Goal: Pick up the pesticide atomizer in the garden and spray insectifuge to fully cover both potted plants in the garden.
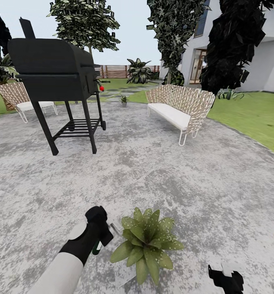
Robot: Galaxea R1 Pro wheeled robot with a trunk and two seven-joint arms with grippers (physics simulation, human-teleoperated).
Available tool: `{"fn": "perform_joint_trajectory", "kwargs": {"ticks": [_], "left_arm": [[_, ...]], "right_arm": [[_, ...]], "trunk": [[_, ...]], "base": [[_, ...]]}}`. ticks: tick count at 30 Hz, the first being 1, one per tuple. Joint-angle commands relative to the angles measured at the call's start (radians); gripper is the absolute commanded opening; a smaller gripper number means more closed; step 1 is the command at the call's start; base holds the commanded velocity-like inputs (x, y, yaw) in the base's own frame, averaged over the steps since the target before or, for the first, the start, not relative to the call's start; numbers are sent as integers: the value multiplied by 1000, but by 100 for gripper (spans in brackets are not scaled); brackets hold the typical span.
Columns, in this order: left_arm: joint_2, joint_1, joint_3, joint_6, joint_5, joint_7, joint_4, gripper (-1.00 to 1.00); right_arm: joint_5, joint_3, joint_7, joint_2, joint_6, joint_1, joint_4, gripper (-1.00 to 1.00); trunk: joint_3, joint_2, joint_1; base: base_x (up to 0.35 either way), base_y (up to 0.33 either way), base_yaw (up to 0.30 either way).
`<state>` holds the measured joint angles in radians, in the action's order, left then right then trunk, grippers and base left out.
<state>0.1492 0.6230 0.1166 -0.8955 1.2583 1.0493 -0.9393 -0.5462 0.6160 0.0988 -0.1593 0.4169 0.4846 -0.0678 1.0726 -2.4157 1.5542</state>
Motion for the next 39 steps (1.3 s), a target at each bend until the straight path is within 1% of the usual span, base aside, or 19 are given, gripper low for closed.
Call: {"fn": "perform_joint_trajectory", "kwargs": {"ticks": [1, 4, 5, 6, 9, 20, 25, 29, 34, 39], "left_arm": [[-6, 0, 0, -2, 8, 10, 0, -100], [-14, -5, -2, 4, 7, 11, 15, -100], [-18, -5, -2, 5, 7, 11, 36, -100], [-26, -6, -3, 7, 11, 10, 91, -100], [-27, -6, -3, 6, 12, 7, 107, -100], [-26, -6, 0, 4, 7, 0, 108, -100], [-24, -6, -4, 4, 2, 0, 109, -100], [-23, -6, -5, 4, 2, 0, 108, -100], [-23, -5, -4, 3, 3, 1, 101, -100], [-21, -3, -4, 2, 3, 1, 96, -100]], "right_arm": [[-11, 5, 5, 0, 3, 1, 2, 100], [-11, 5, 5, 0, 3, 0, 2, 100], [-10, 5, 5, 1, 3, 0, 2, 100], [-10, 5, 5, 4, 3, 0, 2, 100], [-9, 5, 7, 5, 3, 0, 2, 100], [-9, 6, 7, 6, 3, 0, 1, 100], [-9, 7, 7, 6, 4, 1, 1, 100], [-9, 7, 7, 5, 3, 1, 0, 100], [-9, 7, 7, 5, 4, 1, 2, 100], [-10, 7, 7, 4, 3, 0, 2, 100]], "trunk": [[1, 0, 0], [1, 0, 0], [1, 0, 0], [1, 0, 0], [1, 0, 0], [1, 0, 0], [1, 0, 0], [1, 0, 0], [1, 0, 0], [1, 0, 0]], "base": [[0, 0, 0], [0, 0, 0], [0, 0, 0], [0, 0, 0], [0, 0, 0], [0, 0, 236], [28, -22, 21], [140, -196, 19], [35, -234, 183], [-166, -50, 23]]}}
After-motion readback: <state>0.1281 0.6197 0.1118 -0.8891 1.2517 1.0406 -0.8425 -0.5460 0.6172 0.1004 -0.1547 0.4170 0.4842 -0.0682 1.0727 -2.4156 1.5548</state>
